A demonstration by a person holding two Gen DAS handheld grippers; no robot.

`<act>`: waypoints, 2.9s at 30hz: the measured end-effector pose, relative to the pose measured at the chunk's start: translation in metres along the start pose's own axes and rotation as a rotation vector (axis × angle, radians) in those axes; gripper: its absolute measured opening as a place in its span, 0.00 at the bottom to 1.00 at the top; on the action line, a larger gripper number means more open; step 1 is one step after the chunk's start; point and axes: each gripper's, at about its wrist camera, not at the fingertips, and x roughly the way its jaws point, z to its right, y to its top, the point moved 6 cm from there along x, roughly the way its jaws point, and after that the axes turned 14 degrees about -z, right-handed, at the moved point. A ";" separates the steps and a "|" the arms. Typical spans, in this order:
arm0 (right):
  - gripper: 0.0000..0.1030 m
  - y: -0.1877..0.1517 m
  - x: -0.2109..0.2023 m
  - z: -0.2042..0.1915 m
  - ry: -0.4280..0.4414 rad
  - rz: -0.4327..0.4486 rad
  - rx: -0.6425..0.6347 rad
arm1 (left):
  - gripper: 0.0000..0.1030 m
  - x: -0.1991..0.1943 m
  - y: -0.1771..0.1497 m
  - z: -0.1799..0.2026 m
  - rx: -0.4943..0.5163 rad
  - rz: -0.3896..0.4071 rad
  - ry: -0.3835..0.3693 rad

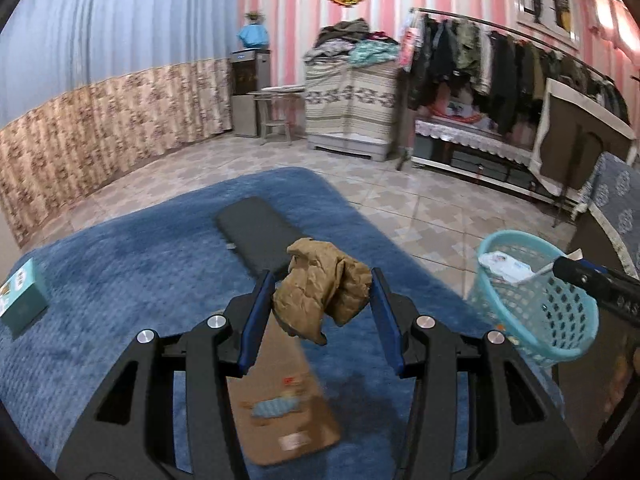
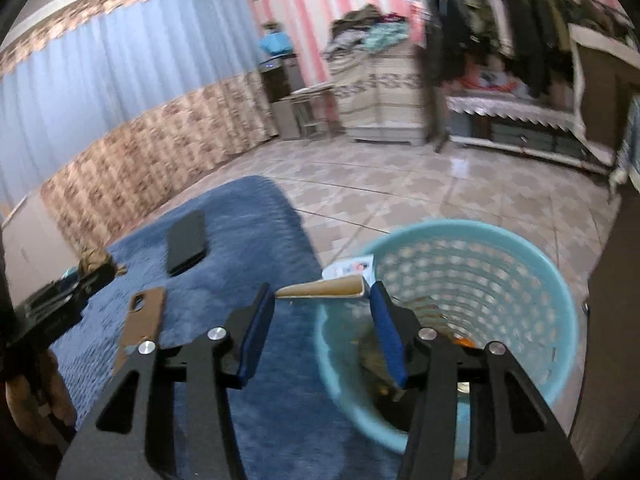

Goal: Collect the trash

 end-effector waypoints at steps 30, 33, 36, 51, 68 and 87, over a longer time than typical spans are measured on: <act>0.58 -0.010 -0.014 0.140 -0.245 0.033 0.253 | 0.48 0.060 0.020 0.200 0.234 -0.032 -0.251; 0.65 -0.009 -0.017 0.146 -0.288 0.038 0.257 | 0.53 0.068 0.020 0.218 0.265 -0.040 -0.248; 0.67 -0.008 -0.018 0.150 -0.282 0.044 0.266 | 0.74 0.072 0.020 0.226 0.272 -0.048 -0.251; 0.86 -0.007 -0.019 0.131 -0.291 0.049 0.219 | 0.95 0.021 0.036 0.154 0.122 0.059 -0.128; 0.95 -0.025 -0.034 0.007 -0.214 0.066 -0.021 | 0.95 -0.097 -0.035 0.022 -0.040 0.145 0.050; 0.95 -0.100 -0.079 -0.121 -0.092 0.152 -0.286 | 0.95 -0.146 -0.109 -0.047 -0.172 0.146 0.187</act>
